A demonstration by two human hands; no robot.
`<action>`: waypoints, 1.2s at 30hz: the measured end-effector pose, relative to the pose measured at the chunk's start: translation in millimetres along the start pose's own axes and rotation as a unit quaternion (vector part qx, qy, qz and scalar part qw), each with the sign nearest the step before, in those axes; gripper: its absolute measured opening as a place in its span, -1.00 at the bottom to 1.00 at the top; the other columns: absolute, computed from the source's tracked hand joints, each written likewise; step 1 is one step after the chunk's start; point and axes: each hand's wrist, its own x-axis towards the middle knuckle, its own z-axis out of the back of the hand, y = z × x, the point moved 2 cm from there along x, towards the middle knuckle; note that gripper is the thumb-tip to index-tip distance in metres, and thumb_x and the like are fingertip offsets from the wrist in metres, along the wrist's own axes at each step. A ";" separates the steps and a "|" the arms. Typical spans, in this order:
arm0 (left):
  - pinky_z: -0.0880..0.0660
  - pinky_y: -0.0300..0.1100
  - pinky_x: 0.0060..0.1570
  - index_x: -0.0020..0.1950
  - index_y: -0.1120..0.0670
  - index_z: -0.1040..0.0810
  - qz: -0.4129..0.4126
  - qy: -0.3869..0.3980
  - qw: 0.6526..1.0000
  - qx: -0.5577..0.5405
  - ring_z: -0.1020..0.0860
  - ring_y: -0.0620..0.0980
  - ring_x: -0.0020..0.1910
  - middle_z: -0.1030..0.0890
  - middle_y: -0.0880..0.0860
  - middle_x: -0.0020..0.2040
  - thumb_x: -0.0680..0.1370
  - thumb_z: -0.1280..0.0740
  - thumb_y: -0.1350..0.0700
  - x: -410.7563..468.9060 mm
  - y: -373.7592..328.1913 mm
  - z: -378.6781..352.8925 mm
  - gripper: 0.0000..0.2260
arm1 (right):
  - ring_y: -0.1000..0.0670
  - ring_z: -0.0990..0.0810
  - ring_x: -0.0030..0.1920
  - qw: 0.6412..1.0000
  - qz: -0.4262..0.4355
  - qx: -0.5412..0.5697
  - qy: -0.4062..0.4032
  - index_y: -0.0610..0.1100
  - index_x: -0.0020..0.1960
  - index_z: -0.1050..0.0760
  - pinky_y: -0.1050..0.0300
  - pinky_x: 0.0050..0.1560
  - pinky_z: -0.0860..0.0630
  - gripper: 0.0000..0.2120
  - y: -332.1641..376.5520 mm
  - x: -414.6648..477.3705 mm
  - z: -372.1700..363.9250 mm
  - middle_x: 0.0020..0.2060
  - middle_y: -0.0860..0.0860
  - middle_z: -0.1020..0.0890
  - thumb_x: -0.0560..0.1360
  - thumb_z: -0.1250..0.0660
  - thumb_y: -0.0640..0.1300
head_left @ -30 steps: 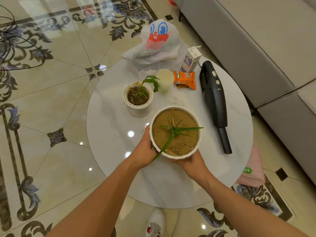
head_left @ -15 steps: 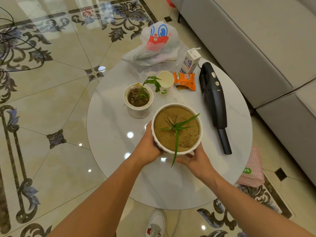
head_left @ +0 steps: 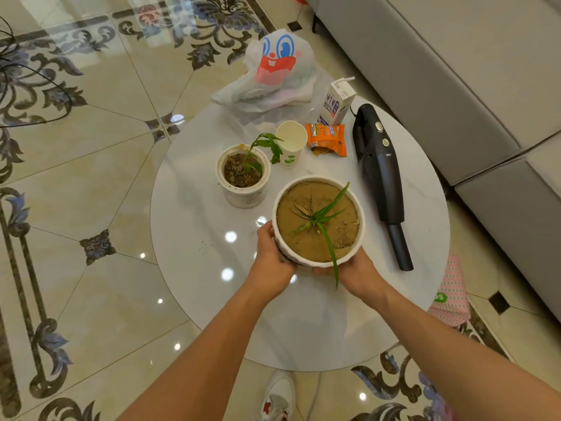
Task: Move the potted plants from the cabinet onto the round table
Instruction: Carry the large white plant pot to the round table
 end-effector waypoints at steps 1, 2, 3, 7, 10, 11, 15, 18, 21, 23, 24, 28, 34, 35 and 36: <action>-0.50 -0.45 0.00 0.37 -0.19 -0.11 0.010 0.007 1.000 0.001 -0.48 -0.28 0.16 -0.37 -0.30 0.19 0.48 -0.38 0.44 1.1 0.3 6.2 -0.26 | 0.29 -0.60 0.18 1.000 -0.003 0.005 -0.008 -0.18 0.45 -0.41 0.40 0.08 -0.57 -0.12 -1.9 -3.1 -2.6 0.26 0.02 -0.61 0.21 -0.68 -0.31; -0.51 -0.43 0.00 0.40 -0.20 -0.13 0.015 0.013 1.000 0.003 -0.49 -0.30 0.15 -0.37 -0.32 0.19 0.49 -0.33 0.47 1.9 0.5 11.8 -0.25 | 0.30 -0.58 0.19 1.000 -0.004 0.007 -0.022 -0.18 0.48 -0.38 0.43 0.07 -0.54 -0.09 -3.6 -7.2 -6.9 0.28 0.00 -0.59 0.21 -0.68 -0.34; -0.53 -0.40 0.03 0.45 -0.19 -0.14 0.017 0.019 1.000 0.005 -0.50 -0.34 0.13 -0.38 -0.34 0.19 0.50 -0.30 0.49 2.4 -0.7 16.0 -0.23 | 0.32 -0.57 0.19 1.000 -0.004 0.007 -0.028 -0.18 0.49 -0.35 0.46 0.05 -0.53 -0.08 -6.0 -11.5 -11.8 0.30 -0.02 -0.57 0.22 -0.67 -0.37; -0.54 -0.40 0.03 0.48 -0.23 -0.22 0.028 0.019 0.999 -0.002 -0.45 -0.38 0.17 -0.44 -0.36 0.22 0.54 -0.33 0.40 5.1 -7.1 19.9 -0.30 | 0.29 -0.62 0.14 0.998 -0.004 0.027 -0.049 -0.24 0.49 -0.33 0.45 -0.07 -0.56 -0.13 -14.1 -18.7 -25.7 0.31 -0.12 -0.56 0.27 -0.61 -0.47; -0.50 -0.37 0.06 0.36 -0.32 -0.29 0.045 0.005 0.999 -0.005 -0.46 -0.37 0.16 -0.48 -0.39 0.16 0.58 -0.31 0.33 4.8 -7.9 16.8 -0.40 | 0.04 -0.65 0.21 0.998 -0.004 0.014 -0.057 -0.17 0.44 -0.43 0.38 -0.05 -0.60 -0.19 -19.4 -9.5 -22.2 0.28 -0.10 -0.62 0.26 -0.66 -0.36; -0.47 -0.33 0.11 0.36 -0.34 -0.27 0.048 0.002 0.999 -0.001 -0.46 -0.39 0.14 -0.47 -0.41 0.14 0.58 -0.30 0.32 4.4 -7.9 14.2 -0.40 | 0.08 -0.67 0.16 0.998 -0.013 0.022 -0.053 -0.19 0.43 -0.45 0.37 -0.08 -0.61 -0.21 -18.7 -7.0 -19.6 0.27 -0.11 -0.63 0.27 -0.65 -0.38; -0.42 -0.36 0.12 0.37 -0.34 -0.19 0.057 0.004 0.998 0.003 -0.44 -0.45 0.09 -0.42 -0.43 0.14 0.56 -0.31 0.37 2.1 -8.7 5.7 -0.32 | 0.27 -0.67 0.02 1.000 -0.021 0.019 -0.013 -0.28 0.44 -0.42 0.31 -0.15 -0.66 -0.31 -11.0 1.8 -4.5 0.28 -0.17 -0.60 0.37 -0.55 -0.47; -0.42 -0.26 0.19 0.46 -0.28 -0.20 0.074 0.016 0.997 0.001 -0.44 -0.32 0.19 -0.39 -0.45 0.15 0.54 -0.24 0.44 0.9 -7.5 8.6 -0.27 | 0.35 -0.65 -0.04 1.000 -0.011 -0.001 0.010 -0.29 0.46 -0.39 0.41 -0.22 -0.60 -0.33 -1.1 5.1 2.0 0.28 -0.19 -0.58 0.41 -0.49 -0.52; -0.39 -0.17 0.21 0.53 -0.23 -0.17 0.092 0.034 0.995 -0.002 -0.37 -0.15 0.34 -0.38 -0.28 0.28 0.52 -0.19 0.48 -6.3 -8.8 14.2 -0.24 | 0.32 -0.63 0.05 1.000 -0.018 -0.024 0.004 -0.17 0.45 -0.42 0.40 -0.12 -0.60 -0.33 2.8 -1.2 3.0 0.27 -0.08 -0.60 0.40 -0.56 -0.37; -0.42 -0.14 0.26 0.55 -0.21 -0.15 0.095 0.039 0.995 -0.001 -0.36 -0.06 0.43 -0.34 -0.15 0.43 0.54 -0.21 0.45 -14.2 -10.0 17.7 -0.25 | 0.20 -0.61 0.18 0.999 -0.019 -0.049 -0.004 -0.05 0.44 -0.44 0.34 0.08 -0.55 -0.34 3.5 -9.0 0.7 0.28 0.05 -0.61 0.40 -0.60 -0.18; -0.43 -0.11 0.30 0.57 -0.20 -0.13 0.096 0.037 0.995 0.002 -0.36 -0.02 0.46 -0.31 -0.09 0.50 0.55 -0.22 0.42 -18.1 -10.1 20.4 -0.25 | 0.14 -0.59 0.21 0.998 -0.030 -0.053 -0.010 -0.02 0.44 -0.43 0.26 0.15 -0.52 -0.35 2.7 -13.0 -0.5 0.28 0.08 -0.60 0.41 -0.59 -0.13; -0.44 -0.18 0.21 0.59 -0.14 -0.12 0.094 0.002 0.996 -0.008 -0.39 0.01 0.44 -0.30 -0.01 0.54 0.60 -0.26 0.34 -37.3 -12.8 45.3 -0.33 | -0.04 -0.64 0.12 0.980 -0.181 -0.075 -0.027 -0.13 0.29 -0.52 -0.01 0.18 -0.62 -0.61 -0.7 -33.9 -12.7 0.20 -0.05 -0.64 0.52 -0.50 -0.08; -0.45 -0.30 0.05 0.51 -0.14 -0.26 0.069 -0.085 0.994 -0.028 -0.49 -0.07 0.27 -0.43 -0.02 0.42 0.61 -0.26 0.30 -85.5 -11.9 112.8 -0.44 | 0.02 -0.71 0.01 0.974 -0.128 -0.127 0.134 -0.05 0.08 -0.65 0.11 0.03 -0.69 -0.88 47.2 -59.2 -99.1 0.00 0.01 -0.71 0.56 -0.45 -0.07; -0.46 -0.27 0.10 0.50 -0.15 -0.28 0.063 -0.097 0.993 -0.029 -0.50 -0.06 0.28 -0.44 -0.02 0.41 0.61 -0.26 0.29 -100.9 -12.5 131.8 -0.46 | 0.06 -0.71 0.00 0.976 -0.100 -0.130 0.145 -0.02 0.09 -0.64 0.16 0.01 -0.68 -0.88 64.5 -63.0 -122.5 0.00 0.04 -0.71 0.57 -0.43 -0.05; -0.47 -0.27 0.11 0.48 -0.16 -0.30 0.056 -0.103 0.993 -0.029 -0.51 -0.06 0.29 -0.45 -0.03 0.40 0.61 -0.27 0.28 -113.3 -13.2 145.1 -0.47 | 0.07 -0.71 0.00 0.976 -0.082 -0.131 0.153 -0.01 0.10 -0.64 0.19 0.01 -0.67 -0.88 79.8 -66.9 -139.0 0.00 0.05 -0.71 0.58 -0.42 -0.04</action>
